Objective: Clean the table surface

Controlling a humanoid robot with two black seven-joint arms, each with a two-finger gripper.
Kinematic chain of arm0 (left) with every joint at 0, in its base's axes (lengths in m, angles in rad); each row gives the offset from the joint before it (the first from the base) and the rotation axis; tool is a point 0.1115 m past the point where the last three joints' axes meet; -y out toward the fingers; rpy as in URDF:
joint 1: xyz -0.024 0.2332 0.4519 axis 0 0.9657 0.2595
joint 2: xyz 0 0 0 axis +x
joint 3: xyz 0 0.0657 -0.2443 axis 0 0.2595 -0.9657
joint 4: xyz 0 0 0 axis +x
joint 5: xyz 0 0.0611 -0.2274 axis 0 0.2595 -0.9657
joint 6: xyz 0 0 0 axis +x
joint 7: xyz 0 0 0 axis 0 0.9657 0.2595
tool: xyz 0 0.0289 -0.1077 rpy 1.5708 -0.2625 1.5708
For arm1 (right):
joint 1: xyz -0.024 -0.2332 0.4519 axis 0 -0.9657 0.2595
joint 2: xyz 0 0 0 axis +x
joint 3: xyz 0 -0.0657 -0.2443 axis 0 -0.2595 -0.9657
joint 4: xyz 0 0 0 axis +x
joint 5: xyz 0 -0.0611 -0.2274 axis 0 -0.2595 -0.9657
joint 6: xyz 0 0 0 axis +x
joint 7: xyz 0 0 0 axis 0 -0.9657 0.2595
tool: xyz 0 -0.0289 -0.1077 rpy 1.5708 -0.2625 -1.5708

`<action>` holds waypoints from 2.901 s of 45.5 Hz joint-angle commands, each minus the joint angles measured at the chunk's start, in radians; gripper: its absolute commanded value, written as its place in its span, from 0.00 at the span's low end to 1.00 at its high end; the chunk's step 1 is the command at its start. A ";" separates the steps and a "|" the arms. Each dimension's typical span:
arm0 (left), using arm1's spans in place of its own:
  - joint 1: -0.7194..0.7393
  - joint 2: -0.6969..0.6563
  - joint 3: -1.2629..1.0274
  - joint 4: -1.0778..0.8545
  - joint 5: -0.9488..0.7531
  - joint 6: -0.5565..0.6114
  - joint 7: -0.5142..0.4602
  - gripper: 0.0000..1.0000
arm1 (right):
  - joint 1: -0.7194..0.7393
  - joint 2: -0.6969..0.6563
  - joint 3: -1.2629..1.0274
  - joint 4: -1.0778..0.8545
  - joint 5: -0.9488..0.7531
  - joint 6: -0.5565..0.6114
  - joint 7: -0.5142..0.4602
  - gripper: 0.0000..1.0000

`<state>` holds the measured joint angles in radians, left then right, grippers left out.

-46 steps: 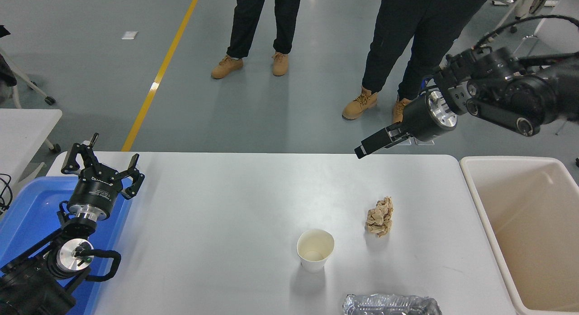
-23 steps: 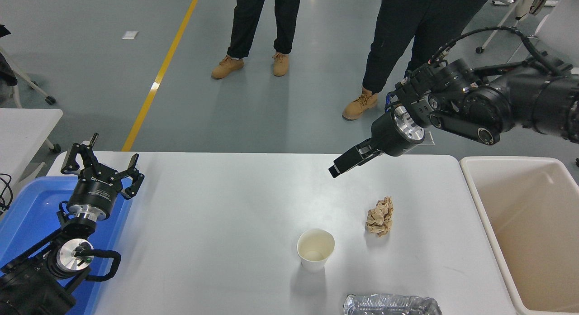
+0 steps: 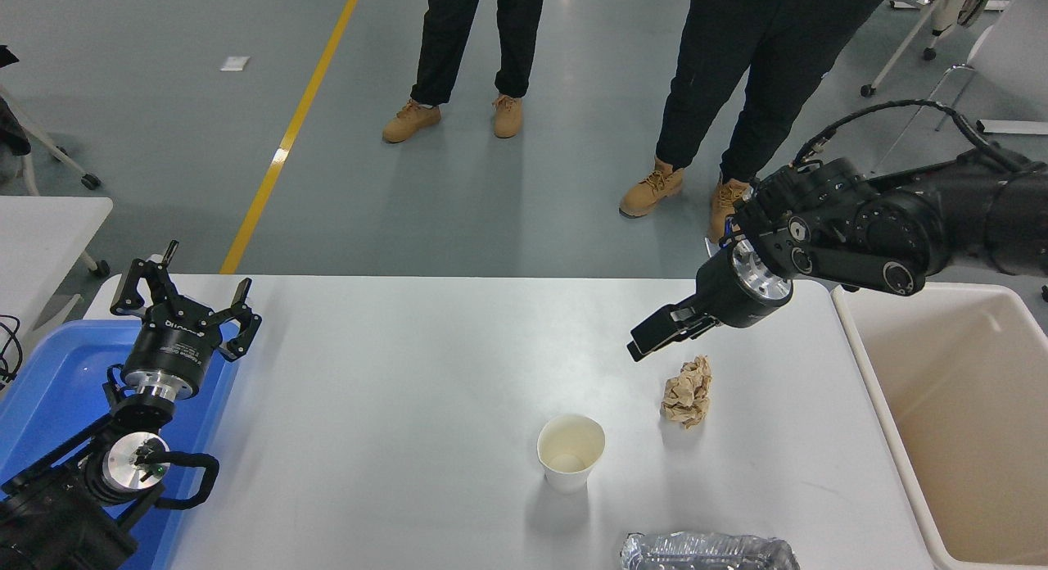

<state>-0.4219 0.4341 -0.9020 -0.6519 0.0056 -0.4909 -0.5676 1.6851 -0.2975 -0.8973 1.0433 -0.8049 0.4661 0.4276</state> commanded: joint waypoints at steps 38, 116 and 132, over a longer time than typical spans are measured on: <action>0.000 0.000 0.000 0.000 0.000 0.000 0.000 0.99 | -0.031 0.164 0.054 0.115 -0.008 -0.237 -0.032 0.98; 0.000 0.000 -0.002 0.000 0.000 0.000 0.000 0.99 | -0.272 0.297 -0.025 -0.210 -0.060 -0.250 0.059 0.85; 0.000 0.000 0.000 0.000 -0.001 0.000 0.000 0.99 | -0.275 0.297 -0.028 -0.217 -0.111 -0.254 0.106 0.61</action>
<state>-0.4218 0.4341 -0.9025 -0.6519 0.0055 -0.4909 -0.5676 1.4153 0.0000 -0.9235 0.8340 -0.8782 0.2159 0.5014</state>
